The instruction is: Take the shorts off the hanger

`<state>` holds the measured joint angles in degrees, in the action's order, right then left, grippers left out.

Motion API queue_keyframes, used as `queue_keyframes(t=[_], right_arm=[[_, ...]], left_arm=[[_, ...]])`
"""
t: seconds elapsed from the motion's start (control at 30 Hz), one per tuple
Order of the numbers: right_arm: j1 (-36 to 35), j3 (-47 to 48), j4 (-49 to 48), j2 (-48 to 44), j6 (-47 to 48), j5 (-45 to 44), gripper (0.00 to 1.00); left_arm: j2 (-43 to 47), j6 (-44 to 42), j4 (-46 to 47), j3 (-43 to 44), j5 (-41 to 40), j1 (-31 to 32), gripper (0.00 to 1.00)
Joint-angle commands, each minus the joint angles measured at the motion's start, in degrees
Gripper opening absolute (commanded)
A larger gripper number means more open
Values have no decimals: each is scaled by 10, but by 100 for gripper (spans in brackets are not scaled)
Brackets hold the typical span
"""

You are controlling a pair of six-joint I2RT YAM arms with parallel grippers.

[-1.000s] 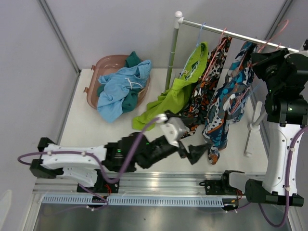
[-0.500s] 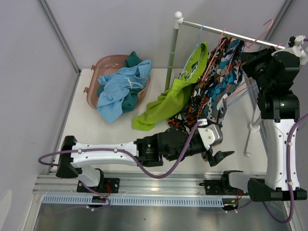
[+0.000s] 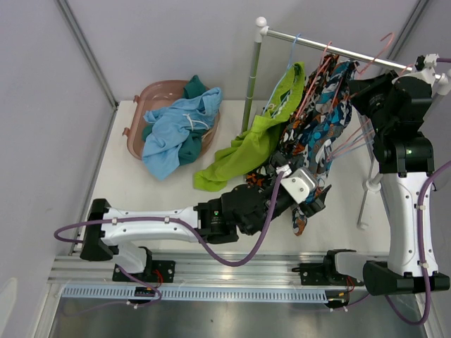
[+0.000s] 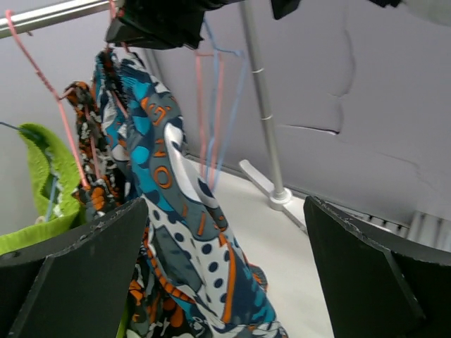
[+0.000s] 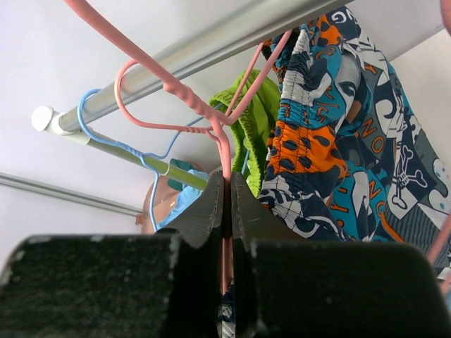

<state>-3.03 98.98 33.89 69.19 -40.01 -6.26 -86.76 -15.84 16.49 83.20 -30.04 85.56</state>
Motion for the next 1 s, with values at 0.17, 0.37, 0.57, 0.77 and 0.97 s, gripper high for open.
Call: queue_keyframes(t=[0.17,0.37,0.57,0.77,0.97], right_arm=[[-4,9,-53,-16,2,-10,0],[-5,6,-54,-24,-2,-8,0],[-5,-2,-51,-32,3,-9,0],[-5,-48,-61,-42,-9,-6,0],[-10,-85,-73,-55,-16,-19,0]], left_arm=[[-62,-26,34,35,-12,-50,96],[-98,-17,35,56,-5,-68,80],[-101,-20,57,58,-38,-74,33],[-75,-31,64,64,-38,-74,0],[-51,-45,57,66,-25,-73,0]])
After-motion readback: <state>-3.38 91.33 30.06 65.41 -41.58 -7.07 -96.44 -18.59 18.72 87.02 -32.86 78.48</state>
